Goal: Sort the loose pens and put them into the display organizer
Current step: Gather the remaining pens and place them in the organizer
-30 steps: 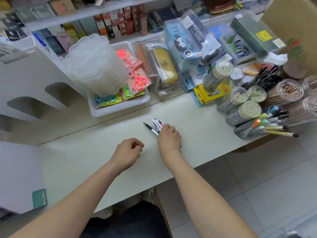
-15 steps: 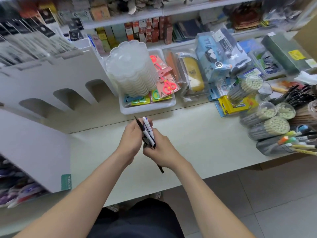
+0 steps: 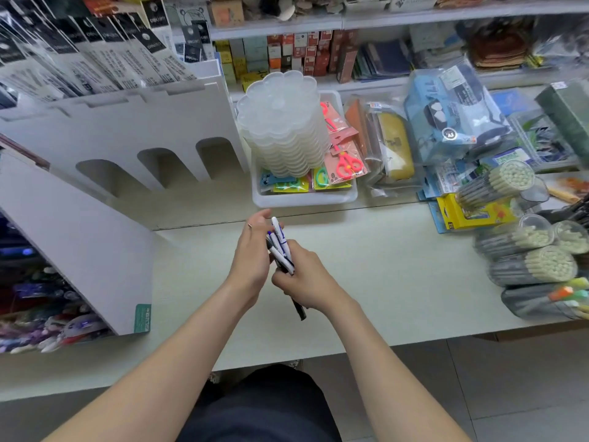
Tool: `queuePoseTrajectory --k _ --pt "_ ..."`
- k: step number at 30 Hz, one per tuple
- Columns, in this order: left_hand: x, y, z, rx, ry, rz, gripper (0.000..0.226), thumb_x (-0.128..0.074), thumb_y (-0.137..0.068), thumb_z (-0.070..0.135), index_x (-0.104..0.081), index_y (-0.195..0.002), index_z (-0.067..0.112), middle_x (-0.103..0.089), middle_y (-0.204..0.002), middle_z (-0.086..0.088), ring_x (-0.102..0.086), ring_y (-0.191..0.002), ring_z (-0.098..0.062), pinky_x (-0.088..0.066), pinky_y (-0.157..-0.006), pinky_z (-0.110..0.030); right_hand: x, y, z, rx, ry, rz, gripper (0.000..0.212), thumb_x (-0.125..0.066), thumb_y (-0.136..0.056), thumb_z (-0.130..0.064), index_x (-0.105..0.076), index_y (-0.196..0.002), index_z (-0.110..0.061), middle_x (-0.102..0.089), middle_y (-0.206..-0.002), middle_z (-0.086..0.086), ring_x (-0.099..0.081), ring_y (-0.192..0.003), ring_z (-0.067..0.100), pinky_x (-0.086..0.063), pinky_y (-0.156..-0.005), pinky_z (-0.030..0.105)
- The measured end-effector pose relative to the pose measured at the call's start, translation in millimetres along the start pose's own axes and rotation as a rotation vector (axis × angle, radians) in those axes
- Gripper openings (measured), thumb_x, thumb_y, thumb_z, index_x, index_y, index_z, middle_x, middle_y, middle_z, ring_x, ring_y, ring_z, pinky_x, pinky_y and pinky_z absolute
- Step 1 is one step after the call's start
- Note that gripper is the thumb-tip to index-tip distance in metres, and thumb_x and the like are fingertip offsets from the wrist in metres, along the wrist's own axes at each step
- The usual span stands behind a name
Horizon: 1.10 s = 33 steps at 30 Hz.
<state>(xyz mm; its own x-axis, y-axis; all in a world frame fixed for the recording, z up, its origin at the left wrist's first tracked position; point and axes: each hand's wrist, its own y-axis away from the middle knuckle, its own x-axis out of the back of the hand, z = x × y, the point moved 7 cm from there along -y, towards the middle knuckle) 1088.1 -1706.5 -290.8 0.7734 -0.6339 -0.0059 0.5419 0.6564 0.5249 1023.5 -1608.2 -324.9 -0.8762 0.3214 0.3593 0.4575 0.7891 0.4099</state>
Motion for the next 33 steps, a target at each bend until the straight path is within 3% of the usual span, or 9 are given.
queuePoseTrajectory --k 3,6,9,12,16,19,23,27,33 --pt "-6 3 0 -0.098 -0.240 -0.118 0.031 -0.038 -0.113 0.040 -0.067 -0.122 0.035 -0.072 -0.114 0.006 -0.068 -0.111 -0.012 -0.055 -0.104 -0.034 6 -2 4 -0.030 -0.096 0.007 0.011 -0.056 -0.085 -0.013 -0.054 -0.094 -0.019 -0.063 -0.081 0.003 -0.065 -0.067 0.023 -0.058 -0.063 0.041" --pt "-9 4 -5 -0.104 -0.370 -0.217 0.030 -0.047 -0.113 0.038 -0.056 -0.141 0.041 -0.070 -0.128 0.015 -0.064 -0.118 0.000 -0.049 -0.086 -0.008 9 -5 16 -0.105 -0.146 -0.032 0.005 -0.054 -0.087 -0.009 -0.057 -0.091 -0.009 -0.060 -0.075 0.004 -0.060 -0.063 0.019 -0.052 -0.060 0.033" --pt "-10 5 -14 -0.105 -0.423 -0.283 0.063 -0.059 -0.107 0.044 -0.029 -0.162 0.040 -0.044 -0.158 0.022 -0.046 -0.142 0.000 -0.040 -0.111 -0.024 22 -9 28 -0.094 -0.166 0.109 0.008 -0.063 -0.092 -0.027 -0.068 -0.098 -0.026 -0.069 -0.081 -0.008 -0.066 -0.073 0.016 -0.055 -0.067 0.036" --pt "-2 5 -21 -0.053 -0.349 -0.152 0.059 -0.056 -0.108 0.039 -0.031 -0.161 0.037 -0.045 -0.154 0.012 -0.053 -0.135 -0.009 -0.044 -0.105 -0.032 42 -7 30 0.012 -0.311 0.438 0.034 -0.074 -0.096 -0.023 -0.065 -0.129 -0.019 -0.074 -0.106 -0.012 -0.071 -0.096 0.000 -0.053 -0.079 0.015" --pt "4 4 -33 -0.005 -0.349 -0.051 0.038 -0.051 -0.108 0.038 -0.050 -0.145 0.033 -0.060 -0.129 0.012 -0.063 -0.121 -0.015 -0.053 -0.105 -0.044 55 -5 33 0.126 -0.330 0.780 0.012 -0.074 -0.095 -0.013 -0.064 -0.100 -0.011 -0.070 -0.091 -0.014 -0.070 -0.086 0.011 -0.054 -0.079 0.025" --pt "1 3 -34 -0.017 -0.373 -0.037 0.028 -0.052 -0.107 0.028 -0.059 -0.135 0.031 -0.062 -0.123 0.014 -0.065 -0.116 -0.012 -0.055 -0.102 -0.043 46 -8 51 0.099 -0.330 0.778 0.015 -0.073 -0.092 -0.008 -0.064 -0.095 -0.019 -0.070 -0.087 -0.013 -0.070 -0.081 0.012 -0.054 -0.078 0.028" --pt "-10 11 -36 -0.062 -0.411 -0.109 0.036 -0.051 -0.104 0.012 -0.061 -0.132 0.033 -0.062 -0.131 0.009 -0.062 -0.114 -0.004 -0.053 -0.096 -0.031 40 -4 61 0.111 -0.281 0.782 0.022 -0.072 -0.091 -0.007 -0.056 -0.090 -0.022 -0.064 -0.076 -0.009 -0.064 -0.068 0.016 -0.053 -0.065 0.029" --pt "-16 15 -33 -0.140 -0.416 -0.066 0.043 -0.048 -0.102 0.008 -0.059 -0.135 0.034 -0.059 -0.135 0.007 -0.062 -0.112 -0.006 -0.048 -0.091 -0.025 36 -1 61 0.162 -0.213 0.808 0.031 -0.073 -0.090 -0.003 -0.055 -0.098 -0.028 -0.065 -0.081 -0.015 -0.064 -0.072 0.009 -0.047 -0.066 0.017" --pt "-49 26 -18 -0.301 -0.596 -0.233 0.080 -0.036 -0.095 -0.001 -0.028 -0.166 0.034 -0.034 -0.166 0.009 -0.033 -0.151 -0.004 -0.029 -0.126 -0.028 28 1 48 0.279 -0.088 0.798 0.031 -0.072 -0.088 -0.011 -0.068 -0.118 -0.016 -0.073 -0.100 -0.004 -0.069 -0.086 0.017 -0.053 -0.074 0.026"
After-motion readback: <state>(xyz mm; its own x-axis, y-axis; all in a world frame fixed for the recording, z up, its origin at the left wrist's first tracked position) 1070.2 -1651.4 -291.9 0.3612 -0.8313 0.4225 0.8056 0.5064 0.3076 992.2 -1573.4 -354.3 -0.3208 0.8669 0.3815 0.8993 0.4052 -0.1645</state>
